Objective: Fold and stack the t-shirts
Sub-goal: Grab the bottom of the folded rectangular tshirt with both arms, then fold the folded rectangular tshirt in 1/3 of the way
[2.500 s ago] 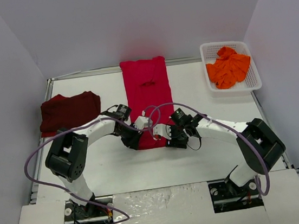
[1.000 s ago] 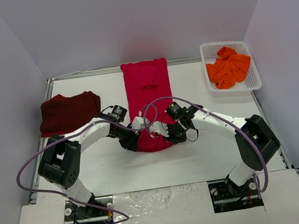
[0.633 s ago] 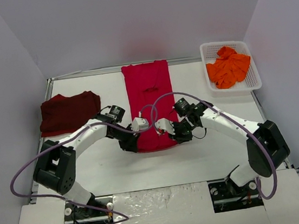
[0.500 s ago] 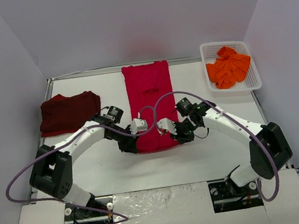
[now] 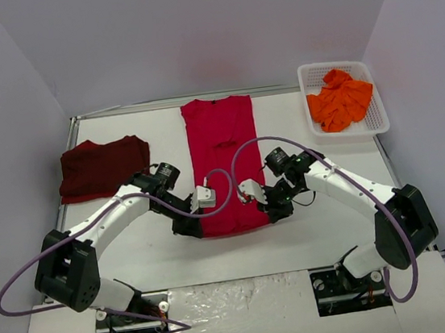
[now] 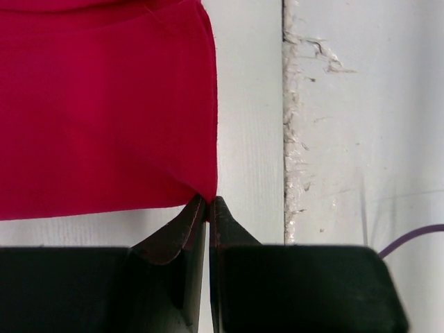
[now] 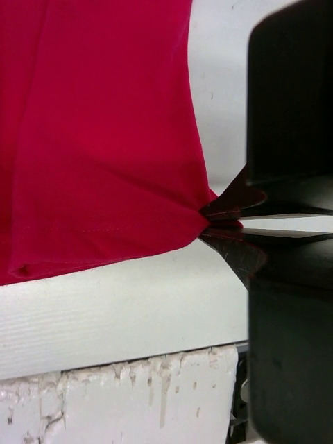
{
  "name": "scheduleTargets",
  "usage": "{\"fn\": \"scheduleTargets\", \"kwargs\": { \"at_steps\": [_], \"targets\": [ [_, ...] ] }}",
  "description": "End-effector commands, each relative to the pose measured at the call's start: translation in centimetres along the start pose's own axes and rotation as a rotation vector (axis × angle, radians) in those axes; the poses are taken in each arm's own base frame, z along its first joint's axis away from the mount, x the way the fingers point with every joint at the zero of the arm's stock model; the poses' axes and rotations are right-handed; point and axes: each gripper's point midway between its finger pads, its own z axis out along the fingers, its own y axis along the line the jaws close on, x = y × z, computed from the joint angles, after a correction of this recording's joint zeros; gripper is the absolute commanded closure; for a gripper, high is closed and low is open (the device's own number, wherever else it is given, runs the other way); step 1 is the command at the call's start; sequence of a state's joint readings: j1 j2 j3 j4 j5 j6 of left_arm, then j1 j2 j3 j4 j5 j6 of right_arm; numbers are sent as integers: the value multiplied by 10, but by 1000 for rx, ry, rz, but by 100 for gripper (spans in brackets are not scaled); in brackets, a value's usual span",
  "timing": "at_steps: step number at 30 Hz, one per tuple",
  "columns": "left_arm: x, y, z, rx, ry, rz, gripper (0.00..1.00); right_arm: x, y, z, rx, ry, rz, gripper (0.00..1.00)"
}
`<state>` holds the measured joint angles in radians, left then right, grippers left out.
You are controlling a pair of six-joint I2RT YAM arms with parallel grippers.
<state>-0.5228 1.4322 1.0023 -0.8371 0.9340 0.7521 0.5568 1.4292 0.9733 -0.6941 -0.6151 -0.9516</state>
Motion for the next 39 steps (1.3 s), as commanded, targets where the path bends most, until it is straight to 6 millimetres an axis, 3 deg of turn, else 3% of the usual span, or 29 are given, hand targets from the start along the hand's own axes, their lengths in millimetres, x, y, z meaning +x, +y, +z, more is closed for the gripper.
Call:
{"fn": "scheduleTargets", "kwargs": {
  "at_steps": [1,9,14,26,39],
  "targets": [
    [-5,-27,-7,96,-6,54,98,2,19,-14,-58,7,17,100],
    [-6,-48,-12,201,25,87,98,-2,27,-26,-81,12,-3,100],
    [-10,-51,-11,222,44,98,98,-5,25,-29,-81,12,-10,100],
    [-21,-22,-22,110,117,118,98,-19,-4,-41,9,13,18,100],
    [-25,-8,-25,76,154,116,98,-30,-32,-48,59,18,22,100]
  ]
}}
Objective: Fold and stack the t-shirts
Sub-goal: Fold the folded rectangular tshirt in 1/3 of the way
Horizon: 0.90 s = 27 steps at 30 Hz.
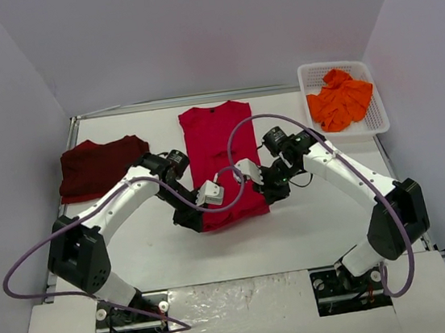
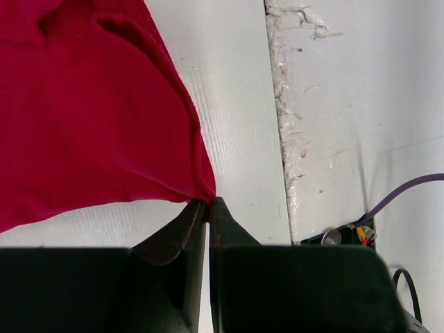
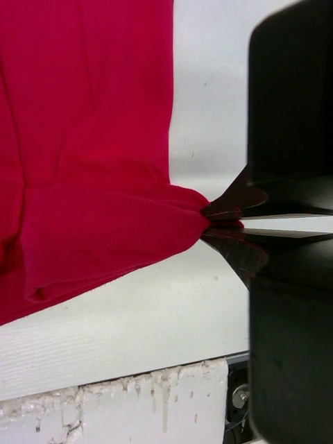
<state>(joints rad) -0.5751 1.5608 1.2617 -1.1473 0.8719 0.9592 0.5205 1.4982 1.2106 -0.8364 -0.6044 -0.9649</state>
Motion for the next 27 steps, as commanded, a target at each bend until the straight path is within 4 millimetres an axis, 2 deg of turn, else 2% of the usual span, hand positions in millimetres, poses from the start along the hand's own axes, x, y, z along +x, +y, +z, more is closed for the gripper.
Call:
{"fn": "scheduleTargets", "kwargs": {
  "at_steps": [1,6,19,27],
  "targets": [
    [-6,2,-12,-29,21,5,98,0,-7,-10,23,31,14,100],
    [-9,7,-19,-41,37,6,98,-3,-21,-13,42,29,14,100],
    [-16,33,-42,-109,68,7,98,-15,-64,-25,131,8,3,100],
    [-16,53,-50,-126,90,-6,98,-19,-92,-21,157,3,1,100]
  ]
}}
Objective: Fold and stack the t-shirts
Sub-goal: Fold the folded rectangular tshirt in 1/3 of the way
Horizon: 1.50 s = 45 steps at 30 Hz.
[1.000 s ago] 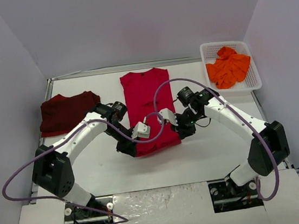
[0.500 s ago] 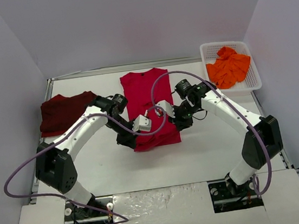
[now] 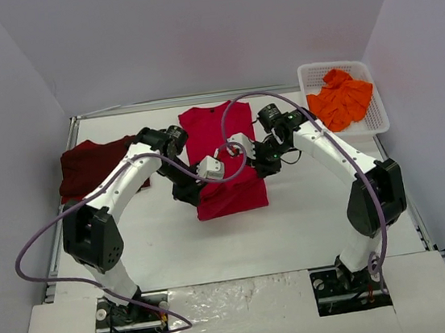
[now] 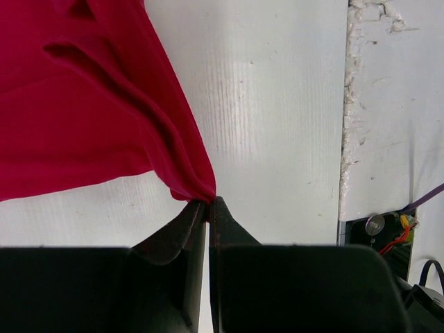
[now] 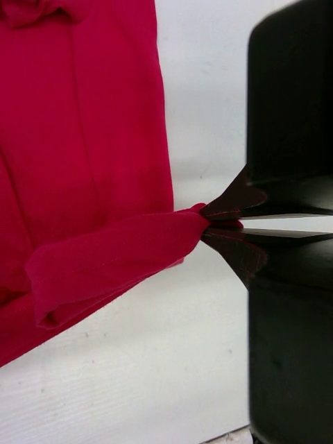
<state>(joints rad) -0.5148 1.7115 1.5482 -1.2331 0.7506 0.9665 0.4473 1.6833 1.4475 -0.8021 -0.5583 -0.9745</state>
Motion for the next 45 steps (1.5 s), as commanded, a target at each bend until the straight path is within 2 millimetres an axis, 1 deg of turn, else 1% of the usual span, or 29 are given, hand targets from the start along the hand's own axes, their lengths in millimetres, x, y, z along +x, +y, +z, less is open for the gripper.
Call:
{"fn": "scheduleTargets", "kwargs": {
  "at_steps": [1,3,4,6,8,9,10,12,13,14,16,17,18,19,20,21,23,24,25,26,27,28,29,30,31,34,35,36,45],
  "targets": [
    [1,3,-15,-9,20,0,98,1,-16,-2,23,19,-10,100],
    [3,9,-14,-7,29,-6,98,-1,-23,-2,35,16,-13,100],
    [2,14,-17,-17,27,-3,98,1,-26,1,33,22,-10,100],
    [4,20,-16,-13,34,-16,98,1,-34,2,38,22,-8,100],
    [0,27,-21,-28,28,-10,98,1,-39,2,43,19,-5,100],
    [2,31,-19,-21,32,-16,98,0,-44,1,53,15,-7,100],
    [-1,34,-23,-32,28,-12,98,1,-47,3,51,16,-4,100],
    [0,41,-22,-29,35,-17,98,0,-53,1,64,9,-5,100],
    [0,42,-23,-27,37,-22,98,1,-56,3,61,11,-5,100],
    [-1,48,-24,-32,38,-16,98,1,-58,3,64,9,-5,100],
    [-1,52,-25,-26,44,-23,98,2,-66,3,73,7,1,100],
    [-2,58,-26,-30,46,-20,98,2,-69,4,76,4,0,100],
    [-2,59,-25,-25,50,-22,98,4,-72,7,70,7,5,100],
    [-2,61,-26,-27,52,-21,98,3,-77,5,81,3,4,100],
    [-1,65,-24,-23,54,-27,98,2,-79,6,83,1,3,100],
    [-2,69,-27,-34,53,-23,98,5,-82,9,76,6,9,100],
    [0,75,-25,-30,58,-29,98,3,-89,8,88,-2,10,100],
    [-1,78,-29,-39,58,-29,98,3,-91,9,88,-4,10,100],
    [-1,81,-30,-39,57,-26,98,4,-93,12,81,-3,13,100],
    [1,84,-28,-33,60,-33,98,3,-97,10,90,-8,13,100],
    [2,85,-28,-30,63,-37,98,5,-100,14,84,-4,18,100],
    [2,89,-31,-43,63,-32,98,4,-101,15,81,-8,18,100],
    [3,91,-30,-40,66,-35,98,2,-106,14,90,-14,14,100],
    [3,92,-31,-40,67,-35,98,3,-108,17,85,-12,18,100],
    [0,95,-35,-54,61,-29,98,2,-110,18,87,-15,18,100],
    [-1,101,-38,-62,57,-27,98,-1,-119,20,93,-26,16,100],
    [2,103,-37,-56,61,-34,98,-5,-124,17,104,-34,13,100],
    [1,104,-38,-59,59,-34,98,-4,-126,21,100,-33,17,100],
    [5,123,-40,-77,61,-47,98,-3,-148,29,108,-48,26,100]
  ]
}}
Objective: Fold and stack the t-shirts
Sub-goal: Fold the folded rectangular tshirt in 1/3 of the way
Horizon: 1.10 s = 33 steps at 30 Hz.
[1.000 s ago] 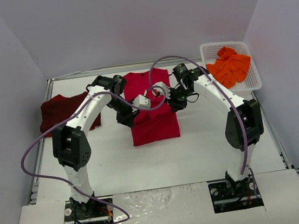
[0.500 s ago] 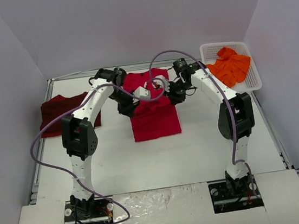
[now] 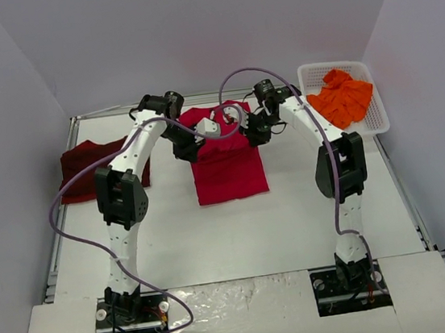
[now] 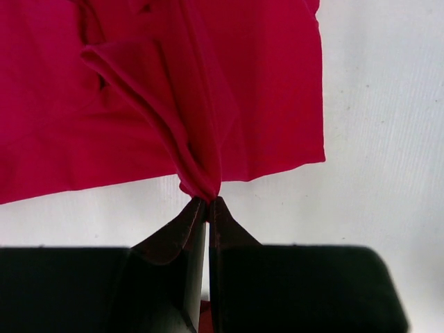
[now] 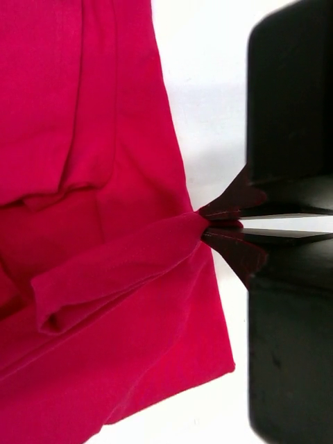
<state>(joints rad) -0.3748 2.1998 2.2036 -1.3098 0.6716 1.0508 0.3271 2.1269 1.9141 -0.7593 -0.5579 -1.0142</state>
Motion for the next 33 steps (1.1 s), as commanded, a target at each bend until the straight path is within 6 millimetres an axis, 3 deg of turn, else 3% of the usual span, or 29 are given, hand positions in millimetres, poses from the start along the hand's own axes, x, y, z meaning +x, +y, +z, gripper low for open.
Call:
{"fn": "scheduleTargets", "kwargs": {
  "at_steps": [1,15,18,20,23,24,27,33],
  "targets": [
    [13,-32,-15,110,56,-70,98,-2,-8,-1,-6,-19,-6,100],
    [23,-12,6,113,66,-102,98,17,-31,26,-16,-14,26,100],
    [24,-8,7,98,68,-103,96,20,-34,31,-17,-13,35,88],
    [27,-4,8,89,70,-105,83,22,-36,34,-18,-16,47,64],
    [27,2,8,65,64,-103,69,20,-41,36,-2,-30,65,54],
    [26,4,8,56,64,-110,61,18,-43,36,5,-36,63,53],
    [20,11,4,15,47,-101,57,13,-49,33,28,-52,69,48],
    [6,30,-10,-85,24,-93,45,-3,-67,18,105,-78,78,47]
  ]
}}
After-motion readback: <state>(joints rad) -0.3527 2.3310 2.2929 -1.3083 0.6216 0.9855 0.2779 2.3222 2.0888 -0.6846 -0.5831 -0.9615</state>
